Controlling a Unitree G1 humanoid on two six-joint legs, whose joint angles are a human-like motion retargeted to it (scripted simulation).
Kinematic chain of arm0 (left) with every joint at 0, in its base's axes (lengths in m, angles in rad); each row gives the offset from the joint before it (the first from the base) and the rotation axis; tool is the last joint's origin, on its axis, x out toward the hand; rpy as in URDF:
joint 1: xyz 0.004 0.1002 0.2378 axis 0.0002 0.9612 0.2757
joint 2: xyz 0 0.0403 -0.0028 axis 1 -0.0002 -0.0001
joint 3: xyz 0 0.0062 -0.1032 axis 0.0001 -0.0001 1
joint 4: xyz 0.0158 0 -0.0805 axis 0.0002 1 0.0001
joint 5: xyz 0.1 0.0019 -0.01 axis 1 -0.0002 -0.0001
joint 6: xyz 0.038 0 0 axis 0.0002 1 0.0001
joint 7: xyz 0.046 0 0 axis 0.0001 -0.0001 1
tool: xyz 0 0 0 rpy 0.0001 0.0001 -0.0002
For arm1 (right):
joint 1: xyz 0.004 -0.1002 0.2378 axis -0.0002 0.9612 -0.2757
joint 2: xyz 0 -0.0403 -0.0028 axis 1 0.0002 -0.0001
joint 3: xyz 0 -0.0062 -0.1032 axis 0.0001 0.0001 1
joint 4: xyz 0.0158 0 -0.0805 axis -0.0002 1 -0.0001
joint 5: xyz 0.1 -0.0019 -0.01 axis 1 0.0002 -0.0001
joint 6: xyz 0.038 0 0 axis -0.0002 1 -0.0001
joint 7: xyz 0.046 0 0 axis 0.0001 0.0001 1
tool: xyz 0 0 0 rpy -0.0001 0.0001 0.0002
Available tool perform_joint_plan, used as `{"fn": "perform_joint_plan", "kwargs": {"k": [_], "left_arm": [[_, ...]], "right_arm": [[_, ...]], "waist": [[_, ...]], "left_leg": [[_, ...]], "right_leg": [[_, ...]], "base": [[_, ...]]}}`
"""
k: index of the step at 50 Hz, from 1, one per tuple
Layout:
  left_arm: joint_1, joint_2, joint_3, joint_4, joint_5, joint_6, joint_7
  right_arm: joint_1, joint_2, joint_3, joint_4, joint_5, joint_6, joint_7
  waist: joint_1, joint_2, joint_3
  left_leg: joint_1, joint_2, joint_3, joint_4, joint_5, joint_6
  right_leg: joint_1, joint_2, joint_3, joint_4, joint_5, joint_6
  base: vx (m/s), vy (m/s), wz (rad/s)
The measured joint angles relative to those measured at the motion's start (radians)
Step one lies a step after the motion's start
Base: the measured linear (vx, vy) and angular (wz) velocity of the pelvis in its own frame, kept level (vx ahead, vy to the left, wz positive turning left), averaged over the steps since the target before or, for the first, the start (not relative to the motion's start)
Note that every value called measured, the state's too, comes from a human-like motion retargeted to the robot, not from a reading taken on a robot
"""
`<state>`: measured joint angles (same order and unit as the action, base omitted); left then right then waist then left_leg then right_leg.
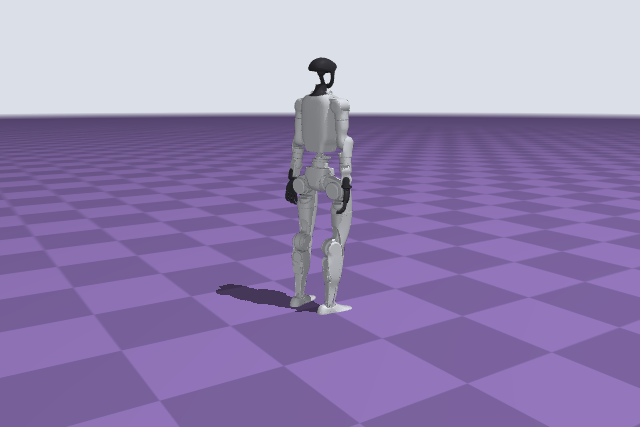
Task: Upper body actions
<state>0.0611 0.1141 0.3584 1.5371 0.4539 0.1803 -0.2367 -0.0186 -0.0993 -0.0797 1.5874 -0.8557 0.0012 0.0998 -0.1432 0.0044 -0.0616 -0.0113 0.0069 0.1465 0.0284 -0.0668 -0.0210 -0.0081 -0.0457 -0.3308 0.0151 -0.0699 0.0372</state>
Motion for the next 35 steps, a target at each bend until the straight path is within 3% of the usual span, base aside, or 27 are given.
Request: {"fn": "perform_joint_plan", "kwargs": {"k": [35], "left_arm": [[-0.002,-0.005,-0.003,0.005,-0.006,-0.002,0.001]], "right_arm": [[-0.002,0.000,0.001,0.002,-0.017,-0.002,-0.009]], "waist": [[0.000,0.002,0.001]], "left_leg": [[-0.002,-0.001,0.000,0.001,0.000,-0.001]], "right_leg": [[0.000,0.000,0.001,-0.001,-0.001,-0.002]], "base": [[0.00,0.00,0.00]]}}
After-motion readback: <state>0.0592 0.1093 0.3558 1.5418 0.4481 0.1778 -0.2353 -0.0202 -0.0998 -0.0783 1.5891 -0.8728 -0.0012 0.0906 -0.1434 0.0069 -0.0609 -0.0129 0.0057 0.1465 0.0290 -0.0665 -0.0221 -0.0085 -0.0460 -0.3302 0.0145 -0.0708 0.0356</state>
